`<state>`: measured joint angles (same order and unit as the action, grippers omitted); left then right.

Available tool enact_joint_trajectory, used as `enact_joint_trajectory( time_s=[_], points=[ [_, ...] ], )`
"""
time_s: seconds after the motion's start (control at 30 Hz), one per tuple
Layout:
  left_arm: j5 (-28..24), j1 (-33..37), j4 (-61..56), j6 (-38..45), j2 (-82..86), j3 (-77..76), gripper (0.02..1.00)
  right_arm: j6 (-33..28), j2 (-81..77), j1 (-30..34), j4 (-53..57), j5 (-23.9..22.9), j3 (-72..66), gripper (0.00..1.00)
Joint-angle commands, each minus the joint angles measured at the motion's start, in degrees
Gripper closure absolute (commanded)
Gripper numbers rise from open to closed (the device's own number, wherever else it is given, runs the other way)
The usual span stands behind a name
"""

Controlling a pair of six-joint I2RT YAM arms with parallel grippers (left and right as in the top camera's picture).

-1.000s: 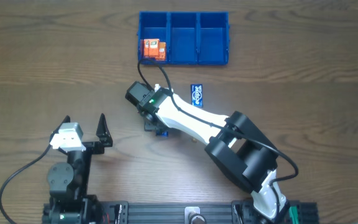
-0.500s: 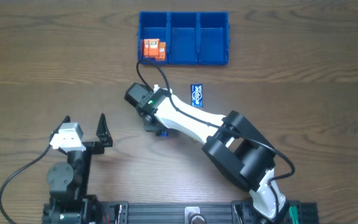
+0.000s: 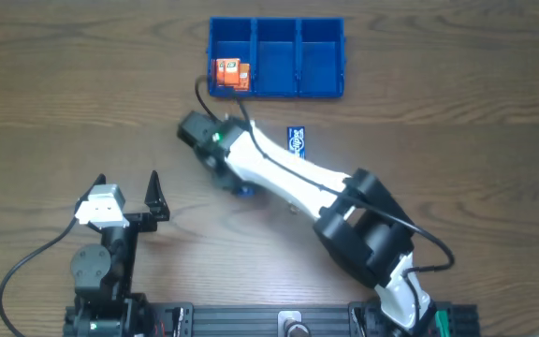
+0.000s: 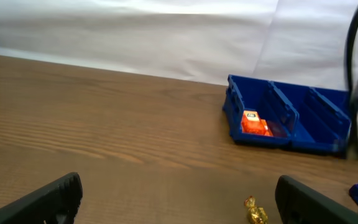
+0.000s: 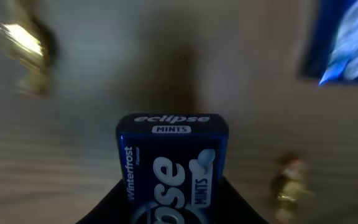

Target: Sort Candies Into Trays

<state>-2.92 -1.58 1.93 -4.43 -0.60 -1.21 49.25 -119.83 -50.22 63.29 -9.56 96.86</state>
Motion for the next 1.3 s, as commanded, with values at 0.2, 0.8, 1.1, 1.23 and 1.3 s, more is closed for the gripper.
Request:
enact_joint_trajectory(
  time_s=[0.2, 0.8, 1.1, 1.23, 1.3],
  points=[
    [0.33, 0.28, 2.38, 0.39, 0.35, 0.94, 0.02, -19.71, -0.46, 15.23, 0.33, -7.34, 26.53, 0.796],
    [0.33, 0.28, 2.38, 0.39, 0.35, 0.94, 0.02, -27.04, -14.03, 23.3, -20.37, -6.23, 26.64, 0.783],
    [0.35, 0.28, 2.38, 0.39, 0.35, 0.94, 0.02, -26.58, -16.2, 23.3, -20.33, -5.6, 26.53, 0.733],
    [0.35, 0.28, 2.38, 0.39, 0.35, 0.94, 0.02, -26.12, -16.5, 23.3, -20.37, -5.35, 26.53, 0.693],
    [0.33, 0.28, 2.38, 0.39, 0.35, 0.94, 0.02, -26.14, -16.5, 23.3, -20.39, -5.35, 26.53, 0.621]
  ],
)
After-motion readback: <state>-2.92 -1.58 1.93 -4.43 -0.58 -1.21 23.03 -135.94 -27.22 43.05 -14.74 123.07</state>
